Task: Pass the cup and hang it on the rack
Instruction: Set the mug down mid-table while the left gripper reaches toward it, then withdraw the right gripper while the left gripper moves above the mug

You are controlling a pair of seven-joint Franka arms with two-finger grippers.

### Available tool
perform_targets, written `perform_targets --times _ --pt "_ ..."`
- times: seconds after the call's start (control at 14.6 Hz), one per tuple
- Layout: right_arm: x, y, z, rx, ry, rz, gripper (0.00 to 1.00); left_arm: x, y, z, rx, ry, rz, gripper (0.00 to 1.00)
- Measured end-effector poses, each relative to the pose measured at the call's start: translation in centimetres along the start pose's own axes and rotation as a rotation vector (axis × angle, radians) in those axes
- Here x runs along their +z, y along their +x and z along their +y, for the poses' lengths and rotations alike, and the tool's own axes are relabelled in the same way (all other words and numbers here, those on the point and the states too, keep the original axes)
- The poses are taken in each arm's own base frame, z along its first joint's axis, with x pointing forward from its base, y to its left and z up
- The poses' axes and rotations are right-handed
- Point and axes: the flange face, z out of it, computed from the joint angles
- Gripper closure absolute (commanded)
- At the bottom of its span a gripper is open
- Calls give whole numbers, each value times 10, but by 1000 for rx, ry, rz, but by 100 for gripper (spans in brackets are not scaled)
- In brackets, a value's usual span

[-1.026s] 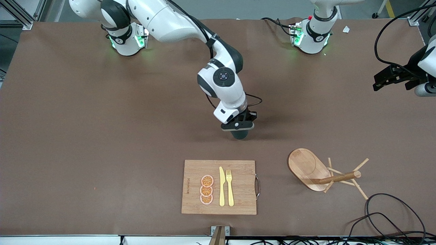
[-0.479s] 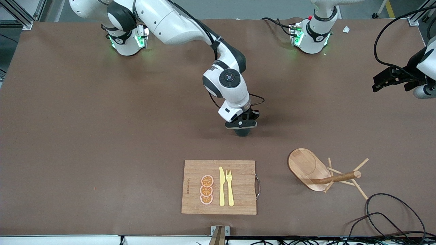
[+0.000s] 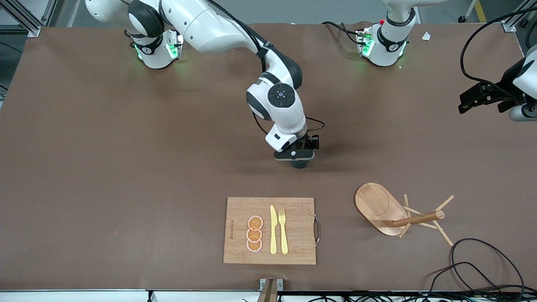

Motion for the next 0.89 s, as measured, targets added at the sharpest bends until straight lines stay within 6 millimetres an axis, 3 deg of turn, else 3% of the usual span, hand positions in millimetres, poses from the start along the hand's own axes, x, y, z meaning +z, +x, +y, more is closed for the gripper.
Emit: perform_targets --times 0.27,0.41,0.62,0.89 --pt "-57 56 44 38 -109 67 0 11 6 12 -1 0 -20 0" --pt "-95 95 82 48 -149 94 0 20 9 35 -24 2 -37 0" --pt "-149 163 181 19 -223 61 0 38 12 84 -73 10 -56 0" --pt "-185 231 320 93 -256 36 0 54 14 133 -143 12 -46 0"
